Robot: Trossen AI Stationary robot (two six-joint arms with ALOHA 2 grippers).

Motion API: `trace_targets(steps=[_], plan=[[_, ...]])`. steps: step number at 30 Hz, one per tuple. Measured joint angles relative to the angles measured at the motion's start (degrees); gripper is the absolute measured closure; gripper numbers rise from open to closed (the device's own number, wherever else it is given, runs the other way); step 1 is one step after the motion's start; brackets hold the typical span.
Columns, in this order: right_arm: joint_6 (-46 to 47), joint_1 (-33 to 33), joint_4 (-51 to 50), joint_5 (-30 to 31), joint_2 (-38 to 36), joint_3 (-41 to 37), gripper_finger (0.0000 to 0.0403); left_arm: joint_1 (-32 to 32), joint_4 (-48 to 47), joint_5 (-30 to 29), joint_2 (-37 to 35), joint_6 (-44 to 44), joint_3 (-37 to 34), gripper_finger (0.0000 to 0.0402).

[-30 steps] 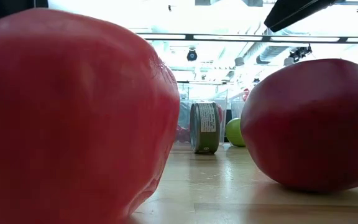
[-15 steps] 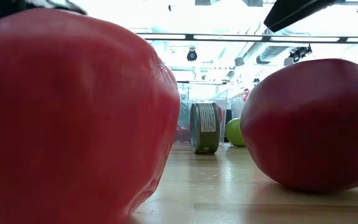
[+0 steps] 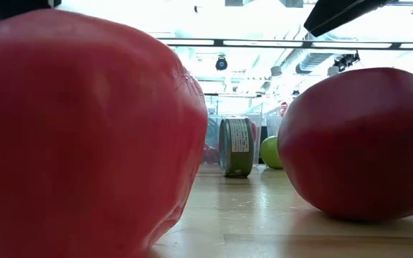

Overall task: Pick & Place Food Item
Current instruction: Put the plum into the left transparent bin

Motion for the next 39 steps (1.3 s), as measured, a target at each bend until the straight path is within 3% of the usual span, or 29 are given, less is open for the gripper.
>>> trace_targets(steps=[5,11,15,21,39], plan=[[-0.4,0.0,0.1,-0.2,1.2,0.0,0.0192,0.0,0.0,0.1,7.5,0.2,0.0,0.0089],[-3.1,-0.7,0.8,-0.6,1.6,0.0,0.0192,0.0,0.5,0.8,13.9,8.2,-0.1,0.0089],[-3.3,-0.8,0.8,-0.6,1.6,0.0,0.0192,0.0,1.5,4.7,14.2,13.4,-0.1,0.0089],[-3.3,-0.7,1.0,-0.9,1.6,0.0,0.0192,0.1,1.7,5.3,14.0,19.2,-0.1,0.0089],[-3.3,-0.7,1.1,-1.2,1.6,0.0,0.0192,0.0,3.4,7.6,14.0,19.6,-0.1,0.0089]])
